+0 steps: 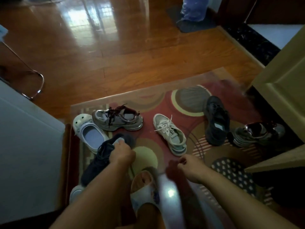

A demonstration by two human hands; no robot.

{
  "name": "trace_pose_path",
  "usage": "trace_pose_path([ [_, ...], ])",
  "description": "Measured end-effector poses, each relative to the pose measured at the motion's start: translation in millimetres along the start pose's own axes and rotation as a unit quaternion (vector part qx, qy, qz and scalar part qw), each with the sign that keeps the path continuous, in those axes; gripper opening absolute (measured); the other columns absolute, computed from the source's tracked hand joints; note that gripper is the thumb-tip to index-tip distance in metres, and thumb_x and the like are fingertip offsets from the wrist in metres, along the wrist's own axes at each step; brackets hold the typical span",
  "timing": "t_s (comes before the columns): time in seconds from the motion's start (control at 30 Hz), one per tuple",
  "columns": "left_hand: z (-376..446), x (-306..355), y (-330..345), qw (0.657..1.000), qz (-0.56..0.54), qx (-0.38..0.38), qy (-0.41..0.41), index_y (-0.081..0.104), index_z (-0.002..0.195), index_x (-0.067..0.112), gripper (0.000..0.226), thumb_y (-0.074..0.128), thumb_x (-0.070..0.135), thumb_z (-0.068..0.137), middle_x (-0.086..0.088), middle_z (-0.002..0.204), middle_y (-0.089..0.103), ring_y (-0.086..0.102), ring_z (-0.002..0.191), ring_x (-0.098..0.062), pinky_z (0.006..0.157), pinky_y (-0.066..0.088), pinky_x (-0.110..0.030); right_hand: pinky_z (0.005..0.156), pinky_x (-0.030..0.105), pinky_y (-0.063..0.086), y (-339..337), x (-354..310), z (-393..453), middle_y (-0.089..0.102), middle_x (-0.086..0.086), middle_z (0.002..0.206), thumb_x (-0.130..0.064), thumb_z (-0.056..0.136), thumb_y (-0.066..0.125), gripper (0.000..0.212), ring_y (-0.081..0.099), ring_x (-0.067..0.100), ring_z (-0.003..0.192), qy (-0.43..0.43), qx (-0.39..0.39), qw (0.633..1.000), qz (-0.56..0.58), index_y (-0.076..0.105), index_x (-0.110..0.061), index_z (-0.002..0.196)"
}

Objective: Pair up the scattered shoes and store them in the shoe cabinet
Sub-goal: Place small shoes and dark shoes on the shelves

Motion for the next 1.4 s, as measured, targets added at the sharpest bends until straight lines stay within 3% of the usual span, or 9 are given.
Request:
trace_pose_path([
  [0.23, 52, -7, 29, 0.995, -0.076, 0.054, -0.025, 0.054, 0.136, 0.009, 0.041, 0.050, 0.028, 0.100, -0.019, 0.135, 0.056, 0.055, 0.121, -0.039, 0.097, 0.046, -0.044, 0.073, 0.034, 0.055, 17, 47, 13, 0.072, 0.013, 0.093, -0.023, 0.090, 0.058, 0.016, 0.069, 0.027, 0.087, 0.035, -0.039, 0.999, -0.007, 0.068, -0.012, 0.087],
  [0.37, 1, 0, 5, 0.995, -0.053, 0.048, -0.066, 0.059, 0.123, 0.006, 0.091, 0.046, 0.084, 0.078, -0.018, 0.126, 0.060, 0.061, 0.103, -0.039, 0.077, 0.048, -0.039, 0.074, 0.033, 0.053, -6, 51, -16, 0.073, 0.012, 0.093, -0.021, 0.091, 0.057, 0.019, 0.069, 0.025, 0.087, 0.037, -0.021, 0.999, 0.005, 0.071, -0.009, 0.092],
  [0.53, -108, 61, -24, 0.989, 0.074, -0.063, 0.108, 0.067, 0.116, 0.011, 0.081, 0.049, 0.081, 0.081, -0.013, 0.116, 0.064, 0.061, 0.099, -0.029, 0.079, 0.041, -0.029, 0.066, 0.032, 0.042, -62, 19, -77, 0.065, 0.013, 0.083, -0.017, 0.093, 0.054, 0.018, 0.061, 0.024, 0.080, -0.026, 0.048, 0.999, 0.007, 0.062, -0.008, 0.080],
  [0.73, -292, 110, -10, 0.849, 0.335, -0.090, 0.400, 0.065, 0.090, 0.025, 0.051, 0.061, 0.074, 0.078, 0.000, 0.089, 0.068, 0.065, 0.087, -0.026, 0.071, 0.048, -0.034, 0.080, 0.032, 0.047, -124, -8, -179, 0.052, -0.001, 0.103, -0.041, 0.086, 0.066, 0.021, 0.057, 0.020, 0.092, -0.148, 0.158, 0.975, 0.055, 0.056, -0.027, 0.098],
  [0.87, -372, 127, 21, 0.761, 0.383, -0.011, 0.523, 0.062, 0.120, 0.026, 0.047, 0.067, 0.056, 0.083, -0.005, 0.115, 0.066, 0.065, 0.102, -0.032, 0.073, 0.047, -0.035, 0.064, 0.034, 0.035, -93, 2, -219, 0.040, 0.005, 0.111, -0.057, 0.078, 0.067, 0.045, 0.051, 0.030, 0.088, -0.193, 0.196, 0.940, -0.200, 0.042, -0.024, 0.097],
  [0.97, -394, 128, 49, 0.734, 0.375, -0.003, 0.566, 0.061, 0.118, 0.026, 0.042, 0.065, 0.052, 0.086, -0.001, 0.115, 0.058, 0.064, 0.096, -0.033, 0.068, 0.046, -0.039, 0.057, 0.036, 0.031, -82, 20, -225, 0.045, 0.009, 0.107, -0.033, 0.094, 0.058, 0.024, 0.056, 0.031, 0.079, -0.168, 0.284, 0.901, -0.283, 0.039, -0.019, 0.091],
  [1.13, -354, 114, 82, 0.778, 0.358, -0.062, 0.513, 0.056, 0.118, 0.018, 0.036, 0.059, 0.044, 0.093, -0.006, 0.117, 0.051, 0.060, 0.097, -0.035, 0.076, 0.046, -0.044, 0.063, 0.038, 0.034, -83, 65, -192, 0.056, 0.011, 0.097, -0.022, 0.096, 0.047, 0.015, 0.058, 0.037, 0.090, -0.105, 0.229, 0.957, -0.146, 0.037, -0.020, 0.085],
  [1.3, -277, 110, 111, 0.798, 0.304, -0.106, 0.510, 0.056, 0.118, 0.022, 0.032, 0.057, 0.043, 0.094, -0.003, 0.116, 0.052, 0.063, 0.099, -0.032, 0.081, 0.051, -0.044, 0.070, 0.035, 0.043, -66, 72, -114, 0.055, 0.002, 0.095, -0.051, 0.086, 0.064, 0.033, 0.054, 0.021, 0.087, -0.099, 0.087, 0.990, -0.050, 0.051, -0.020, 0.087],
  [1.4, -224, 109, 125, 0.783, 0.324, -0.135, 0.513, 0.054, 0.121, 0.029, 0.034, 0.054, 0.048, 0.093, 0.001, 0.117, 0.052, 0.064, 0.095, -0.029, 0.069, 0.045, -0.038, 0.080, 0.037, 0.047, -117, 92, -25, 0.058, 0.007, 0.111, -0.047, 0.093, 0.056, 0.032, 0.058, 0.025, 0.097, -0.033, 0.153, 0.988, 0.006, 0.060, -0.016, 0.102],
])
Point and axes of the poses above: each hand's wrist, its own z-axis towards the middle knuckle, its own y-axis out of the palm, x = y × z, the point moved 8 cm from there along z, towards the middle knuckle
